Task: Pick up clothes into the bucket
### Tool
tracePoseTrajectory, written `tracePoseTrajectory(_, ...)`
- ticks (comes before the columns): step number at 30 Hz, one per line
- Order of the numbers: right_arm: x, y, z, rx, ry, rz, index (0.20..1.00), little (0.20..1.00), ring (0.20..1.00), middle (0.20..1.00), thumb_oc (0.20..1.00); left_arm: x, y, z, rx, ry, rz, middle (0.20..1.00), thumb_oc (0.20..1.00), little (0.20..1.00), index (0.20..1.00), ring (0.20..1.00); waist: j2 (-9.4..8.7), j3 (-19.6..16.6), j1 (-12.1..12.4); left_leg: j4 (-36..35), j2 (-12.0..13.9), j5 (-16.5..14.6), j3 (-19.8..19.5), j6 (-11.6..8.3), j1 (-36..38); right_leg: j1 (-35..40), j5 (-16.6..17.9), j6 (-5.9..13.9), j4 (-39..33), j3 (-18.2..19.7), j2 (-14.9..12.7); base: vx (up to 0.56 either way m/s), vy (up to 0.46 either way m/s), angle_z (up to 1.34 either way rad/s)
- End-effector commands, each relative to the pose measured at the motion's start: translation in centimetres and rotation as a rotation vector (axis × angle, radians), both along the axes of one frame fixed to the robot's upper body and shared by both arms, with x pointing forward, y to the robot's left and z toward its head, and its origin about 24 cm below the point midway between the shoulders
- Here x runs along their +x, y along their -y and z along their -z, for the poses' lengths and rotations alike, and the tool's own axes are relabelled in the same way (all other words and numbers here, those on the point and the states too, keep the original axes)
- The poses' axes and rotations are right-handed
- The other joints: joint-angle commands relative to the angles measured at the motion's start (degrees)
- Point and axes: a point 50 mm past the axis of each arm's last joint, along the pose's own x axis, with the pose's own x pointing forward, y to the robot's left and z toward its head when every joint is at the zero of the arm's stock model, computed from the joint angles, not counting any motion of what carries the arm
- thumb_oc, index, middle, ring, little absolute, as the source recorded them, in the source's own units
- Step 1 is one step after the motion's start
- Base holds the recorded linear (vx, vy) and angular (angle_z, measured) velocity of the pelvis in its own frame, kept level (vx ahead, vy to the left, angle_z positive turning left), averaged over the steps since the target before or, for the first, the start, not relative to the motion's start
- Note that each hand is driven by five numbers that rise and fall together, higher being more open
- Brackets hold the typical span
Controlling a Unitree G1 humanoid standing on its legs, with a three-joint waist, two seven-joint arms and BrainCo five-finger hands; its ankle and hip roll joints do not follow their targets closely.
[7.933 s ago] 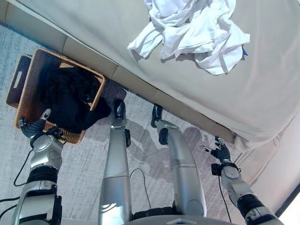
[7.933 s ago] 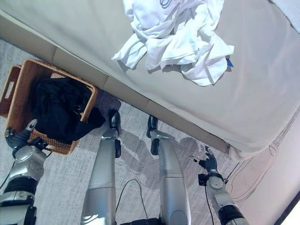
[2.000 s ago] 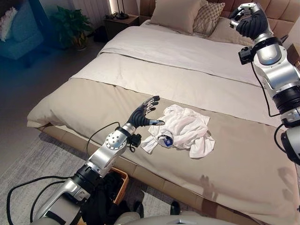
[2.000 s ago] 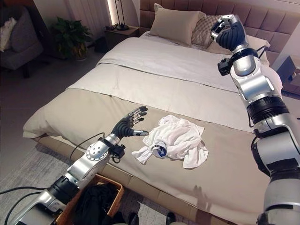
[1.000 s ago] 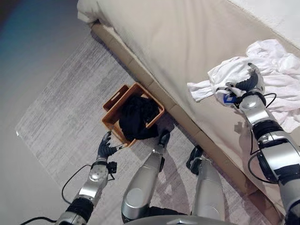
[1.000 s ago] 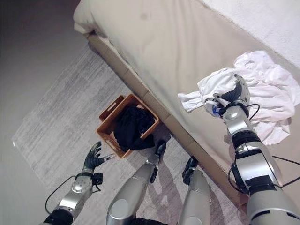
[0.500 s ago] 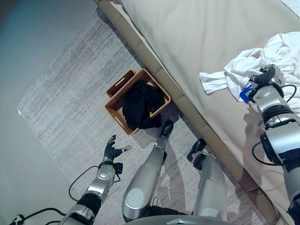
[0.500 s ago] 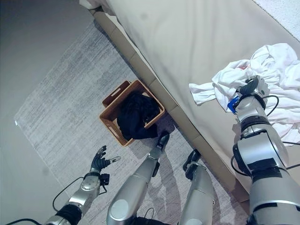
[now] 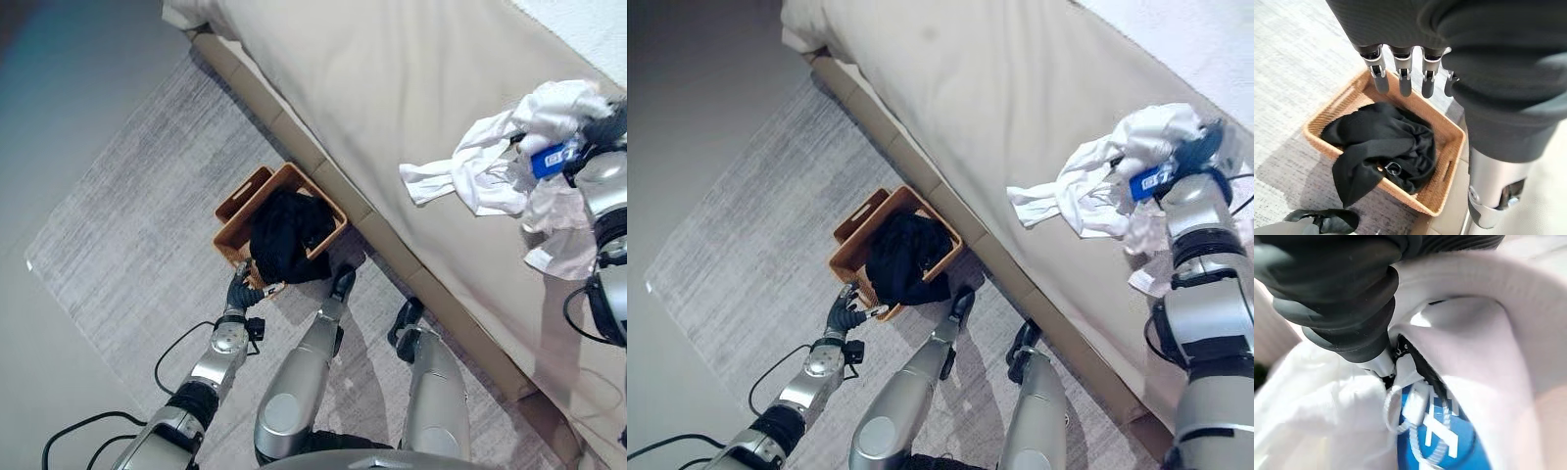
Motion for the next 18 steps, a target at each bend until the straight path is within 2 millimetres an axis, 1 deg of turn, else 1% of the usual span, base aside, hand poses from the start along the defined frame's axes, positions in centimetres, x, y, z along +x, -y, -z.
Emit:
tracePoseTrajectory(1, -2.1, -1.6, -7.4, -0.154, 0.374, -0.057, 0.200, 0.200, 0.200, 0.200, 0.200, -1.3, -2.5, -0.2, 0.040, 0.031, -0.048, 1.000, 1.000, 1.000, 1.000, 1.000, -5.21, -3.19, -1.03, 2.86, 0.91, -6.02, 3.98, 0.27, 2.42, 4.16, 7.11, 3.49, -7.71, 6.56, -0.31, 0.07, 0.036, -0.67)
tracePoseTrajectory(3, -2.9, -2.8, -9.1, -0.200, 0.463, -0.096, 0.200, 0.200, 0.200, 0.200, 0.200, -1.4, -3.1, -0.4, 0.043, 0.044, -0.051, 1.000, 1.000, 1.000, 1.000, 1.000, -6.63, -5.09, -1.90, 2.64, 1.78, -7.05, 5.96, 0.21, 4.77, 6.36, 7.57, 3.88, -9.85, 8.07, 1.04, 0.07, 0.021, -0.79)
tracePoseTrajectory(4, -2.9, -2.7, -9.1, -0.200, 0.463, -0.095, 0.200, 0.200, 0.200, 0.200, 0.200, -1.4, -3.2, -0.4, 0.043, 0.044, -0.051, 1.000, 1.000, 1.000, 1.000, 1.000, -6.65, -5.13, -1.84, 2.43, 1.80, -6.73, 6.01, 0.24, 4.71, 6.35, 7.98, 3.90, -10.21, 8.10, 1.08, 0.11, -0.002, -0.78)
tracePoseTrajectory(5, -3.4, -3.2, -9.9, -0.246, 0.491, -0.118, 0.200, 0.200, 0.200, 0.200, 0.200, -1.6, -3.6, -0.7, 0.041, 0.054, -0.047, 1.000, 1.000, 1.000, 1.000, 1.000, -7.47, -6.71, -2.16, 2.34, 2.45, -7.72, 7.17, 0.31, 6.94, 8.25, 7.86, 4.08, -11.28, 9.12, 1.89, 0.07, -0.002, -0.64)
tracePoseTrajectory(6, -3.4, -3.2, -9.9, -0.246, 0.491, -0.117, 0.200, 0.200, 0.200, 0.200, 0.200, -1.6, -3.6, -0.7, 0.042, 0.054, -0.047, 1.000, 1.000, 1.000, 1.000, 1.000, -7.50, -6.76, -2.14, 2.16, 2.43, -7.39, 7.17, 0.34, 6.84, 8.21, 8.22, 4.09, -11.56, 9.11, 1.89, 0.17, -0.035, -0.62)
tracePoseTrajectory(7, -4.2, -3.7, -11.0, -0.270, 0.552, -0.132, 0.200, 0.200, 0.200, 0.200, 0.200, -1.3, -3.7, -1.7, 0.037, 0.096, -0.027, 1.000, 1.000, 1.000, 1.000, 1.000, -8.33, -8.84, -2.93, 1.98, 2.94, -8.54, 8.08, 0.30, 9.32, 10.73, 7.93, 4.29, -12.87, 9.81, 2.94, 0.07, -0.020, -0.42)
tracePoseTrajectory(8, -4.3, -3.7, -11.0, -0.269, 0.552, -0.132, 0.200, 0.200, 0.200, 0.200, 0.200, -1.3, -3.7, -1.7, 0.038, 0.096, -0.027, 1.000, 1.000, 1.000, 1.000, 1.000, -8.37, -8.87, -2.92, 1.81, 2.92, -8.21, 8.09, 0.33, 9.24, 10.71, 8.29, 4.30, -13.15, 9.81, 2.93, 0.12, -0.025, -0.31)
tracePoseTrajectory(9, -4.4, -4.0, -11.2, -0.288, 0.560, -0.146, 0.200, 0.200, 0.200, 0.200, 0.200, -1.4, -3.9, -1.8, 0.033, 0.099, -0.026, 1.000, 1.000, 1.000, 1.000, 1.000, -8.58, -9.70, -3.15, 1.51, 3.04, -8.38, 8.48, 0.36, 10.14, 11.55, 8.39, 4.36, -14.03, 10.11, 3.15, 0.11, -0.010, -0.25)
tracePoseTrajectory(10, -4.8, -4.3, -12.1, -0.297, 0.593, -0.151, 0.200, 0.200, 0.200, 0.200, 0.200, -1.3, -3.7, -2.7, -0.002, 0.140, -0.002, 1.000, 1.000, 1.000, 1.000, 1.000, -9.07, -11.34, -3.62, 1.32, 3.52, -9.51, 9.74, 0.33, 12.43, 13.65, 8.31, 4.54, -15.47, 11.01, 4.11, 0.11, -0.010, -0.26)
tracePoseTrajectory(11, -4.8, -4.3, -12.1, -0.297, 0.594, -0.151, 0.200, 0.200, 0.200, 0.200, 0.200, -1.3, -3.7, -2.7, -0.002, 0.140, -0.002, 1.000, 1.000, 1.000, 1.000, 1.000, -9.10, -11.37, -3.61, 1.16, 3.49, -9.18, 9.81, 0.35, 12.33, 13.57, 8.67, 4.54, -15.72, 11.06, 4.09, 0.15, -0.030, -0.43)
tracePoseTrajectory(12, -4.9, -5.2, -12.9, -0.315, 0.616, -0.183, 0.200, 0.200, 0.200, 0.200, 0.200, -1.1, -3.4, -3.6, -0.023, 0.172, 0.036, 1.000, 1.000, 1.000, 1.000, 1.000, -9.72, -13.40, -4.06, 0.49, 4.12, -9.68, 11.22, 0.33, 14.31, 15.21, 8.88, 4.76, -17.29, 12.00, 5.02, 0.12, -0.034, -0.38)
tracePoseTrajectory(13, -4.9, -5.4, -13.5, -0.314, 0.624, -0.191, 0.200, 0.200, 0.200, 0.200, 0.200, -0.9, -3.1, -4.3, -0.033, 0.197, 0.076, 1.000, 1.000, 1.000, 1.000, 1.000, -9.91, -14.39, -4.06, 0.08, 4.49, -10.20, 11.80, 0.29, 15.66, 16.52, 8.51, 4.84, -17.84, 12.22, 5.42, 0.16, -0.040, -0.47)
tracePoseTrajectory(14, -5.0, -5.9, -13.9, -0.322, 0.634, -0.208, 0.200, 0.200, 0.200, 0.200, 0.200, -0.9, -3.0, -4.6, -0.049, 0.210, 0.085, 1.000, 1.000, 1.000, 1.000, 1.000, -10.04, -15.41, -4.31, -0.65, 4.74, -9.89, 12.17, 0.30, 16.53, 17.15, 8.85, 4.82, -18.41, 12.47, 5.60, 0.14, -0.033, -0.43)
tracePoseTrajectory(15, -5.2, -6.0, -14.7, -0.332, 0.645, -0.212, 0.200, 0.200, 0.200, 0.200, 0.200, -0.7, -2.7, -5.1, -0.062, 0.224, 0.114, 1.000, 1.000, 1.000, 1.000, 1.000, -10.17, -16.41, -4.51, -1.14, 5.15, -10.25, 12.36, 0.16, 17.74, 18.15, 8.40, 4.87, -18.46, 12.60, 5.82, 0.10, -0.029, -0.38)
tracePoseTrajectory(18, -5.5, -7.1, -16.1, -0.357, 0.658, -0.245, 0.200, 0.200, 0.200, 0.200, 0.200, -0.1, -1.7, -6.8, -0.088, 0.283, 0.182, 1.000, 1.000, 1.000, 1.000, 1.000, -10.50, -19.60, -5.36, -2.81, 5.65, -9.83, 12.76, -0.07, 19.89, 19.99, 8.26, 4.78, -19.15, 12.27, 6.20, 0.11, -0.030, -0.07)
